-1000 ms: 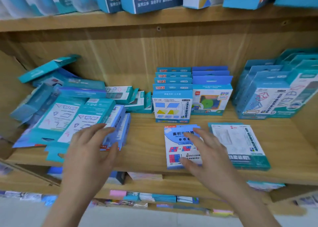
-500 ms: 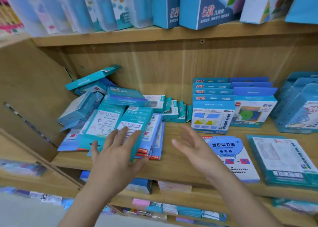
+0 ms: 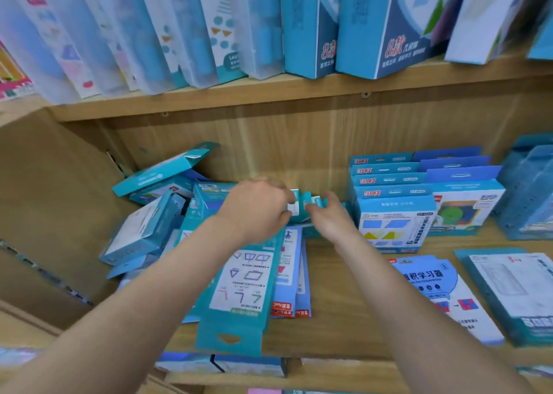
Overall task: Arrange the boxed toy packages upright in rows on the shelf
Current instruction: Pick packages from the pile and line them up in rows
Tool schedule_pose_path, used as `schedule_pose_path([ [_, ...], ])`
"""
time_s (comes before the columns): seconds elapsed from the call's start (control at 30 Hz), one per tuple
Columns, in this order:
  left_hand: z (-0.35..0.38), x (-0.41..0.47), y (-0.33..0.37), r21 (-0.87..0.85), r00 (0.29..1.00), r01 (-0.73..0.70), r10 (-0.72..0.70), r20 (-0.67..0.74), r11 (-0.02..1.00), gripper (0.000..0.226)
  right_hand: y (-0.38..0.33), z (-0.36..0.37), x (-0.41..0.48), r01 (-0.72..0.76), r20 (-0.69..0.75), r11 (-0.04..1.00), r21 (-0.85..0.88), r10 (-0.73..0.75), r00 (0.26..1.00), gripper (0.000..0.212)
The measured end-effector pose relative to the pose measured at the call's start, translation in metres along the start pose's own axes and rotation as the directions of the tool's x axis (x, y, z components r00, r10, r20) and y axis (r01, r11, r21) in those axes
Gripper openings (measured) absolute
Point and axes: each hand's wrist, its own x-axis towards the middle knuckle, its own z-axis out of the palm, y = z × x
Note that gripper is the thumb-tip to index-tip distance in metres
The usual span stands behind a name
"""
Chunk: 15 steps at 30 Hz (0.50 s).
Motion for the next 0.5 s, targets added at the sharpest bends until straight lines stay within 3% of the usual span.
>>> schedule_pose_path([
  [0.13, 0.013, 0.023, -0.009, 0.064, 0.975, 0.002, -0.016, 0.223, 0.998, 0.026, -0.005, 0.002, 0.022, -0.068, -0.002, 0.994, -0.080, 0.068, 0.998, 0.040],
  [0.27, 0.022, 0.027, -0.016, 0.037, 0.970, 0.023, -0.032, 0.239, 0.999, 0.028, -0.006, 0.004, 0.026, -0.022, -0.102, 0.989, -0.143, 0.007, 0.995, 0.034],
  [0.43, 0.020, 0.029, -0.018, -0.037, 0.982, 0.053, -0.045, 0.181, 0.998, 0.017, -0.014, -0.003, 0.027, 0.078, -0.194, 0.996, 0.050, -0.067, 0.979, 0.025],
  [0.5, 0.018, 0.031, -0.022, -0.103, 0.986, 0.097, -0.081, 0.145, 0.990, 0.027, -0.024, -0.005, 0.025, 0.117, -0.184, 0.971, 0.211, -0.078, 0.980, 0.027],
])
